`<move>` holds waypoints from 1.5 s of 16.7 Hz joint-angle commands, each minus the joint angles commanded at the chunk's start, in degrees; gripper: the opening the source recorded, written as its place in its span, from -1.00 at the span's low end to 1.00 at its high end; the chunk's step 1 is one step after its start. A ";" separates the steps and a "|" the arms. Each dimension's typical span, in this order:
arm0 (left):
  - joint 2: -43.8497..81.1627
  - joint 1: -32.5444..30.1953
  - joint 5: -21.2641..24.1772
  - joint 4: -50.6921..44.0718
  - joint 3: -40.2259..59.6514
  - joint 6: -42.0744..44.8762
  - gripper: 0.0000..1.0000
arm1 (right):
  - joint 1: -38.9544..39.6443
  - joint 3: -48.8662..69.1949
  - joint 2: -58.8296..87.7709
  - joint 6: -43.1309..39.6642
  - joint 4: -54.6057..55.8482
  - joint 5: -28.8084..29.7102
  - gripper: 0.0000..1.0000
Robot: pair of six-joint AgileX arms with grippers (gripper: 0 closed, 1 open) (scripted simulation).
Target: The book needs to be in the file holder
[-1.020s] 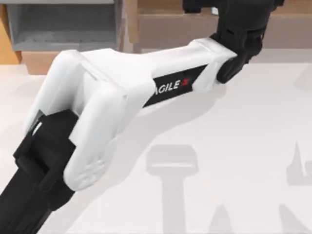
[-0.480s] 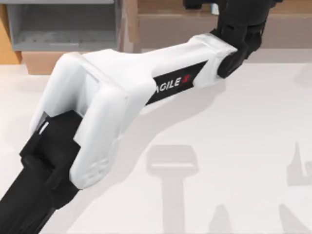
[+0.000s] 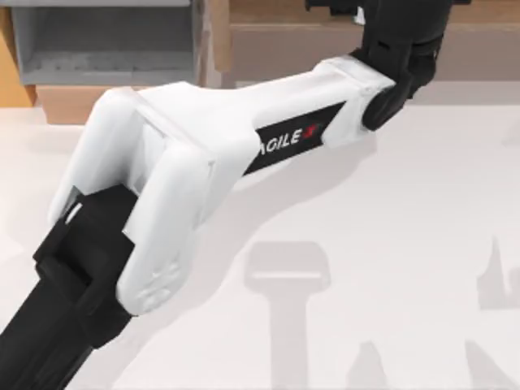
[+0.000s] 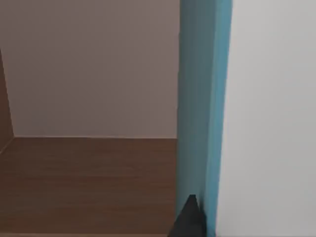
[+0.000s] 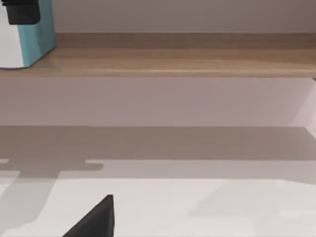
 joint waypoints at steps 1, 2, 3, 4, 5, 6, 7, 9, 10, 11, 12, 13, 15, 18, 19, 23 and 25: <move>0.00 0.00 0.00 0.00 0.00 0.00 -0.51 | 0.00 0.00 0.00 0.00 0.00 0.00 1.00; 0.00 0.00 0.00 0.00 0.00 0.00 -0.66 | 0.00 0.00 0.00 0.00 0.00 0.00 1.00; 0.00 0.00 0.00 0.00 0.00 0.00 -0.81 | 0.00 0.00 0.00 0.00 0.00 0.00 1.00; 0.00 0.00 0.00 0.00 0.00 0.00 -0.96 | 0.00 0.00 0.00 0.00 0.00 0.00 1.00; 0.00 0.00 0.00 0.00 0.00 0.00 -1.00 | 0.00 0.00 0.00 0.00 0.00 0.00 1.00; 0.00 0.00 0.00 0.00 0.00 0.00 -1.00 | 0.00 0.00 0.00 0.00 0.00 0.00 1.00; 0.00 0.00 0.00 0.00 0.00 0.00 -1.00 | 0.00 0.00 0.00 0.00 0.00 0.00 1.00; 0.00 0.00 0.00 0.00 0.00 0.00 -1.00 | 0.00 0.00 0.00 0.00 0.00 0.00 1.00; 0.00 0.00 0.00 0.00 0.00 0.00 -1.00 | 0.00 0.00 0.00 0.00 0.00 0.00 1.00; 0.00 0.00 0.00 0.00 0.00 0.00 -1.00 | 0.00 0.00 0.00 0.00 0.00 0.00 1.00; 0.00 0.00 0.00 0.00 0.00 0.00 -1.00 | 0.00 0.00 0.00 0.00 0.00 0.00 1.00; -0.08 -0.24 -0.02 0.00 0.03 0.08 -1.00 | 0.00 0.00 0.00 0.00 0.00 0.00 1.00; -0.22 -0.25 -0.03 -0.69 0.57 0.08 -1.00 | 0.00 0.00 0.00 0.00 0.00 0.00 1.00; -0.53 -0.25 -0.04 -2.04 1.60 0.09 -1.00 | 0.00 0.00 0.00 0.00 0.00 0.00 1.00; -0.65 -0.25 -0.04 -2.60 2.00 0.09 -1.00 | 0.00 0.00 0.00 0.00 0.00 0.00 1.00; -0.44 -0.24 -0.08 -2.71 2.01 0.17 -1.00 | 0.00 0.00 0.00 0.00 0.00 0.00 1.00; -0.91 -0.32 -0.06 -2.53 1.56 0.47 -1.00 | 0.00 0.00 0.00 0.00 0.00 0.00 1.00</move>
